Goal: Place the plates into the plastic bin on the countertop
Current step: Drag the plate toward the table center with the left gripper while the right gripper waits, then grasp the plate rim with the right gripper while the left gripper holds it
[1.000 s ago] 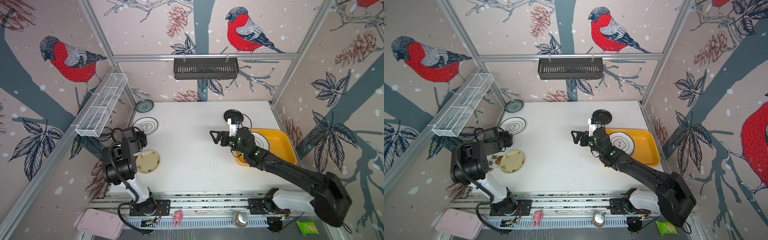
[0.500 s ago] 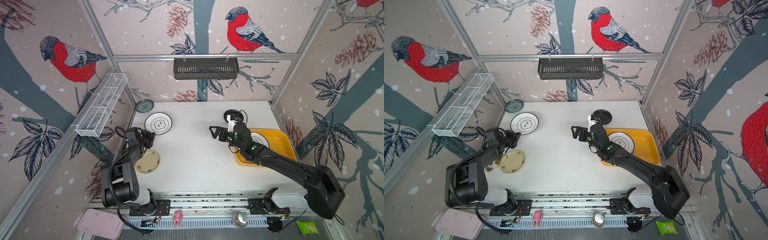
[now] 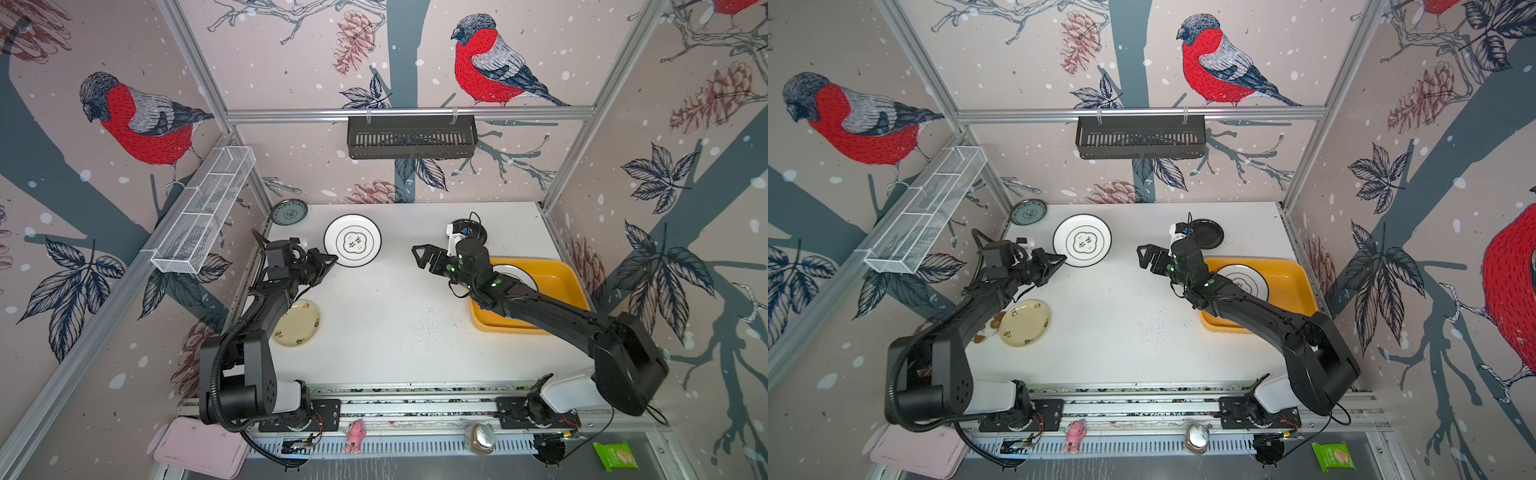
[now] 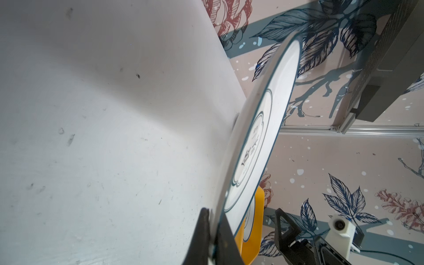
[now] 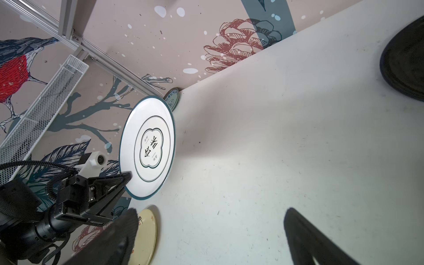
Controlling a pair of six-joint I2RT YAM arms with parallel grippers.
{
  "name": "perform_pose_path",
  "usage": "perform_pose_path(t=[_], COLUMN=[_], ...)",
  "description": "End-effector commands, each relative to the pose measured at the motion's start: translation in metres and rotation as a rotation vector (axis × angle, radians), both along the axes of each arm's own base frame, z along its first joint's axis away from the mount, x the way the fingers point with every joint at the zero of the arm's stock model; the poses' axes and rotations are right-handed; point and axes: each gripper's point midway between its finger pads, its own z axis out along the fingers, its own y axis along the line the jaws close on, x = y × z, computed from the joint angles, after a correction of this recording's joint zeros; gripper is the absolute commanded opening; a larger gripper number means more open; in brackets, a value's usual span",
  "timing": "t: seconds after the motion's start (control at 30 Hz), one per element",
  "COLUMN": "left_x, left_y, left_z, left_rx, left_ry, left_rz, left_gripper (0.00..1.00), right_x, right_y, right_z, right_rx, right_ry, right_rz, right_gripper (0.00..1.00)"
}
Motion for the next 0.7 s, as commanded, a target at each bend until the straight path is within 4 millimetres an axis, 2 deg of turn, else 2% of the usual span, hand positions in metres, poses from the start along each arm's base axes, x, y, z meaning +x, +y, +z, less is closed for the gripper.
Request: perform_pose_path(t=[0.0,0.13,0.23,0.43,0.67], left_x=[-0.006,-0.012,-0.016,-0.024,-0.025], left_y=[-0.015,-0.024,-0.040,-0.063,-0.067], left_z=[0.009,-0.001,-0.006,-0.007,-0.004], left_rx=[-0.049,-0.092,-0.123,-0.119,-0.121], left_ry=[-0.053,-0.024,-0.003,-0.002,-0.011], left_rz=[-0.097,-0.127,-0.174,-0.246,-0.268], left_gripper=[0.00,0.00,0.00,0.00,0.00], right_x=[0.005,0.007,0.007,0.014,0.019], right_y=[0.002,0.010,0.019,0.034,0.047], right_z=[0.001,-0.003,-0.009,-0.021,-0.035], right_rx=[0.024,0.046,0.053,0.042,0.050], right_ry=[0.004,0.014,0.021,0.058,0.119], right_rz=[-0.019,-0.006,0.016,0.048,0.077], right_gripper=[1.00,0.99,0.97,0.90,0.68])
